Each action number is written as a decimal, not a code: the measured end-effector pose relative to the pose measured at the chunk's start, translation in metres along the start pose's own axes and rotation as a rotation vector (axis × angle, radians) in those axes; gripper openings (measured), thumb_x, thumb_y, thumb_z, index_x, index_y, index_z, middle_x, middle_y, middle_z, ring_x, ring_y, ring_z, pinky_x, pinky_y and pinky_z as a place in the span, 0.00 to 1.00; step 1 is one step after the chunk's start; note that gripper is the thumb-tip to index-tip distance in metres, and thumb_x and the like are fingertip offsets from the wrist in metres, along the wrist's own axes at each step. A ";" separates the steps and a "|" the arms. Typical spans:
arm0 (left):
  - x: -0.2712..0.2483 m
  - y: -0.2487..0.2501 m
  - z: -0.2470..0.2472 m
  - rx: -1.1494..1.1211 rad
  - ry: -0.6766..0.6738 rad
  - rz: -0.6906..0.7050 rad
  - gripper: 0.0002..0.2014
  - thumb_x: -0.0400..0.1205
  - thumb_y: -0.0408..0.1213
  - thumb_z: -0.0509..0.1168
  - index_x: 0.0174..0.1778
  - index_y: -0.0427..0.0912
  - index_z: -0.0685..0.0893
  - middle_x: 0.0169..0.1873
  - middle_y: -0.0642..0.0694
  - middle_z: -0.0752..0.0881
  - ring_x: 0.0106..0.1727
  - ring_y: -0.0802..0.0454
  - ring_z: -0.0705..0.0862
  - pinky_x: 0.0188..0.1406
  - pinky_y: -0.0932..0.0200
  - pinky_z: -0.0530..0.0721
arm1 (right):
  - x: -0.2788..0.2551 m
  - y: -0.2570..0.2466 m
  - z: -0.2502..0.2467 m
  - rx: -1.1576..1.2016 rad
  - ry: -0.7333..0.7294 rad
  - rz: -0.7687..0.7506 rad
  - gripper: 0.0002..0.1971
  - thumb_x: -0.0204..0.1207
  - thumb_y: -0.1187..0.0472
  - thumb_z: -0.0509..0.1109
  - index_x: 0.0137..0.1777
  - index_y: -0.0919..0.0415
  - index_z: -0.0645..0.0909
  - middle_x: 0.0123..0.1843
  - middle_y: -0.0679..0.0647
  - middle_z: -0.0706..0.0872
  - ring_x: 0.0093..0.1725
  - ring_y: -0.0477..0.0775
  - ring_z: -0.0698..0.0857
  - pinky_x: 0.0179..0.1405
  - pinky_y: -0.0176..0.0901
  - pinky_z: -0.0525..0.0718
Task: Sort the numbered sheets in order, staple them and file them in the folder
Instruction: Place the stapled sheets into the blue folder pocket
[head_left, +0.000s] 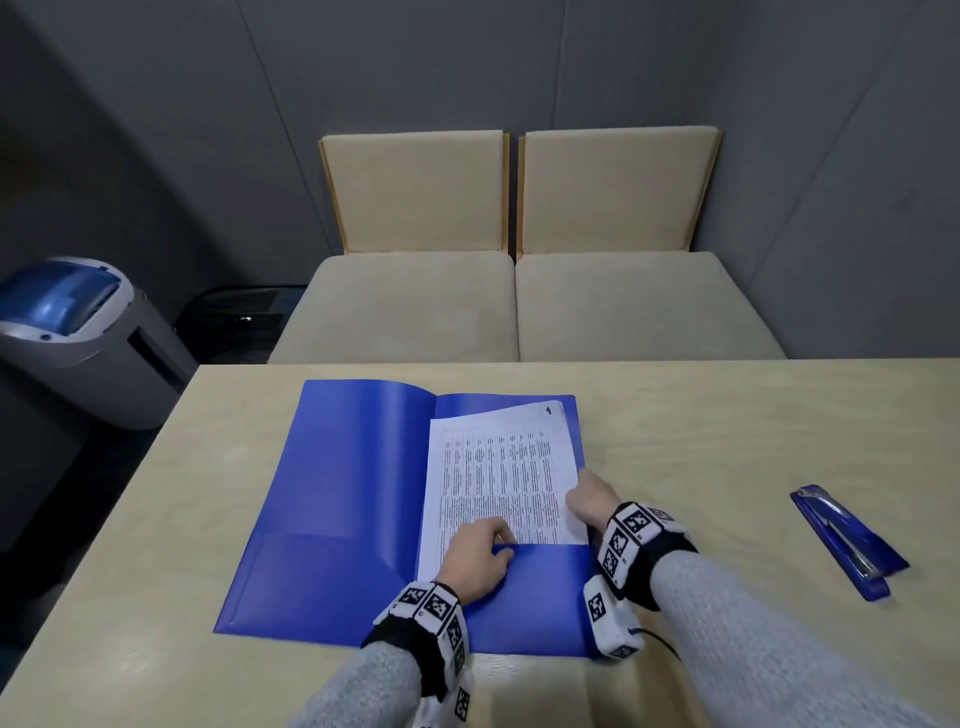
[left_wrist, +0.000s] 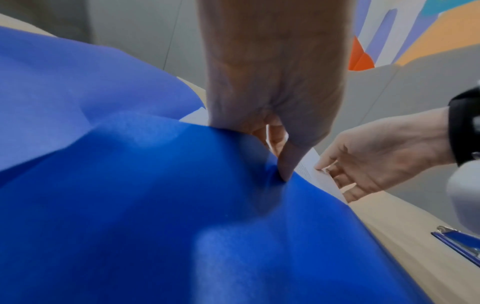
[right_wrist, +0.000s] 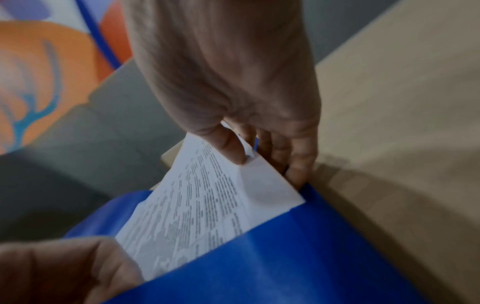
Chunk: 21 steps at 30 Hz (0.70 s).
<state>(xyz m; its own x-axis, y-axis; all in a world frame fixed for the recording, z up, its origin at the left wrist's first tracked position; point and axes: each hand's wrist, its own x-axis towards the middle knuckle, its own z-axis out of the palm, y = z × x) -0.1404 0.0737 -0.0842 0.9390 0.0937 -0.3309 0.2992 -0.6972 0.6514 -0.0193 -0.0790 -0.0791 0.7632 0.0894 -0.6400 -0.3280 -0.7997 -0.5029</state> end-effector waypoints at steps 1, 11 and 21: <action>0.000 0.001 0.001 0.004 0.013 -0.016 0.05 0.78 0.33 0.64 0.46 0.44 0.84 0.39 0.52 0.82 0.41 0.55 0.79 0.41 0.64 0.74 | -0.003 0.000 -0.003 -0.092 -0.002 -0.005 0.17 0.80 0.67 0.54 0.67 0.70 0.73 0.66 0.64 0.80 0.64 0.65 0.79 0.55 0.42 0.75; -0.008 0.011 0.012 -0.018 0.047 -0.104 0.05 0.78 0.34 0.63 0.41 0.50 0.80 0.43 0.52 0.84 0.44 0.54 0.80 0.43 0.63 0.76 | -0.010 -0.004 -0.012 -0.419 -0.106 0.036 0.12 0.81 0.69 0.53 0.36 0.65 0.71 0.43 0.56 0.77 0.47 0.55 0.76 0.40 0.40 0.74; -0.011 -0.007 -0.008 0.279 0.255 -0.358 0.40 0.79 0.61 0.59 0.81 0.43 0.54 0.72 0.39 0.64 0.71 0.41 0.67 0.67 0.47 0.71 | -0.021 0.016 -0.003 -0.029 0.210 0.076 0.22 0.75 0.67 0.61 0.69 0.64 0.66 0.68 0.64 0.70 0.64 0.67 0.77 0.57 0.52 0.80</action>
<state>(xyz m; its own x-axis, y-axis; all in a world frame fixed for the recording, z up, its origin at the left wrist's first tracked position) -0.1510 0.0836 -0.0797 0.8083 0.5067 -0.3000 0.5849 -0.7496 0.3099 -0.0391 -0.0957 -0.0720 0.8368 -0.0952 -0.5391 -0.3756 -0.8163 -0.4389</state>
